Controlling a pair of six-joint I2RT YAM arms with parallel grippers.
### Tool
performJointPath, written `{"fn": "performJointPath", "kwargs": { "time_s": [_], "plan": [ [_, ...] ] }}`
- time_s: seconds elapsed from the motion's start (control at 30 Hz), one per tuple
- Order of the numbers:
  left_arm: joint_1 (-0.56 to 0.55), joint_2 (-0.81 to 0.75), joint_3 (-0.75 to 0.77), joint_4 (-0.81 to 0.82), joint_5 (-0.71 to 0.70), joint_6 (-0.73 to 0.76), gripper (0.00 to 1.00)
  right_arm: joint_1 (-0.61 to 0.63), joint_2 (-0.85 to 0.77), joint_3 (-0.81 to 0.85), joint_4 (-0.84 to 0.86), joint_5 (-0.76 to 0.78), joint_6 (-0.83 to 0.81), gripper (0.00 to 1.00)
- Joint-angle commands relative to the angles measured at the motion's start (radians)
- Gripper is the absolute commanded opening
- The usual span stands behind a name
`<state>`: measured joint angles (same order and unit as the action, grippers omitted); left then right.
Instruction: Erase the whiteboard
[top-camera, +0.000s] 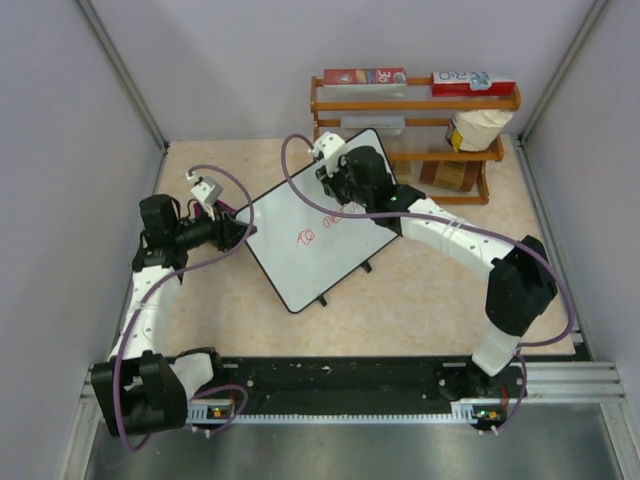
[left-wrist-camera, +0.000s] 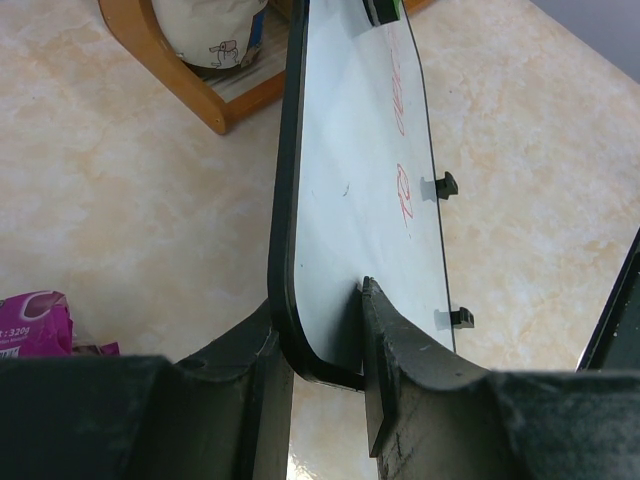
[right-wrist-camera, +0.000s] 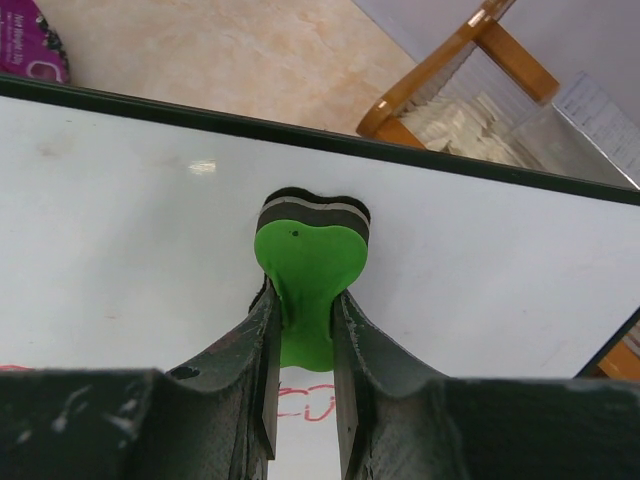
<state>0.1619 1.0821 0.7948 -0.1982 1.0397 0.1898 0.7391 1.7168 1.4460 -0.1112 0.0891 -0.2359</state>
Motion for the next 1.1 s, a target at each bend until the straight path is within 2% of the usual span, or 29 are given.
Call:
{"fn": "performJointPath", "kwargs": {
  "time_s": [0.0, 0.37, 0.57, 0.8, 1.07],
  "plan": [
    [-0.019, -0.008, -0.031, -0.037, -0.033, 0.163, 0.00, -0.053, -0.011, 0.036, 0.048, 0.054, -0.028, 0.00],
    [-0.019, -0.011, -0.031, -0.037, -0.030, 0.163, 0.00, -0.145, 0.000, 0.070, 0.048, 0.052, -0.049, 0.00],
    [-0.019, -0.011, -0.031, -0.037, -0.029, 0.161, 0.00, -0.149, 0.020, 0.103, 0.024, 0.029, -0.043, 0.00],
    [-0.019, -0.010, -0.031, -0.037, -0.029, 0.160, 0.00, -0.141, 0.043, 0.165, -0.039, -0.045, 0.006, 0.00],
    [-0.019, -0.008, -0.028, -0.037, -0.027, 0.157, 0.00, -0.060, 0.043, 0.155, -0.054, -0.051, 0.006, 0.00]
  ]
}}
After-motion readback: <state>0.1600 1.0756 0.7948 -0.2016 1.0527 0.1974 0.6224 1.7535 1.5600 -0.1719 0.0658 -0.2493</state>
